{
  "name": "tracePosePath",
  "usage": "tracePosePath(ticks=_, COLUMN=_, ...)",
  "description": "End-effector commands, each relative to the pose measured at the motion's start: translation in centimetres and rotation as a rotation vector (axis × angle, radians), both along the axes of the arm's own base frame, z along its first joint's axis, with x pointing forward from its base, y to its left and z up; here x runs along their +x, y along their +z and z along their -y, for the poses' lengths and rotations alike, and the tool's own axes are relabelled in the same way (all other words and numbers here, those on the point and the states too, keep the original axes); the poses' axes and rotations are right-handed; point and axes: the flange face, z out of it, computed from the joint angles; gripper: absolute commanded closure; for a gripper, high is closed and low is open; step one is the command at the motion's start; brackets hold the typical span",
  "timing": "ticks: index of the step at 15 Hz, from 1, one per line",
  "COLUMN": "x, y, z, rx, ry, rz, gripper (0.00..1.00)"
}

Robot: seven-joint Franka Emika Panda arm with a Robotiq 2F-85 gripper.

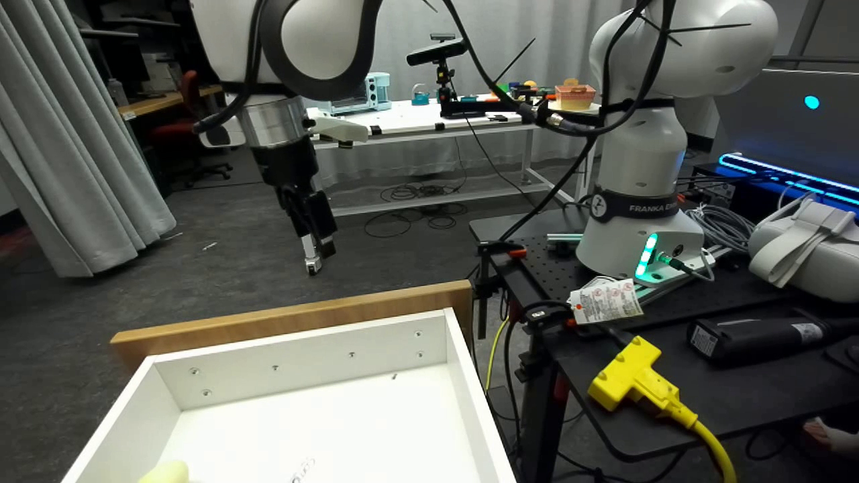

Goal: Close the open drawer

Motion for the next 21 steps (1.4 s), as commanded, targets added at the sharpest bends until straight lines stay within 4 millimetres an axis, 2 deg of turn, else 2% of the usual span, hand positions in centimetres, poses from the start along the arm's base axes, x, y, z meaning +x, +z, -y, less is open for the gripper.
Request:
tracePosePath(ticks=1, x=2.5, y=-0.8, z=0.2, rx=0.051, ry=-0.085, rz=0.015, gripper=0.00)
tracePosePath(ticks=9, x=4.4, y=-3.3, z=-1.0, rx=0.103, ry=-0.152, rz=0.002, gripper=0.00)
tracePosePath(ticks=19, x=5.4, y=-5.6, z=-2.5, rx=0.189, ry=-0.173, rz=-0.044, gripper=0.00)
tracePosePath(ticks=20, x=5.4, y=-5.7, z=-2.7, rx=0.208, ry=-0.180, rz=-0.049, gripper=0.02)
tracePosePath(ticks=21, x=5.4, y=-5.8, z=-2.8, rx=0.224, ry=-0.185, rz=-0.053, gripper=0.13)
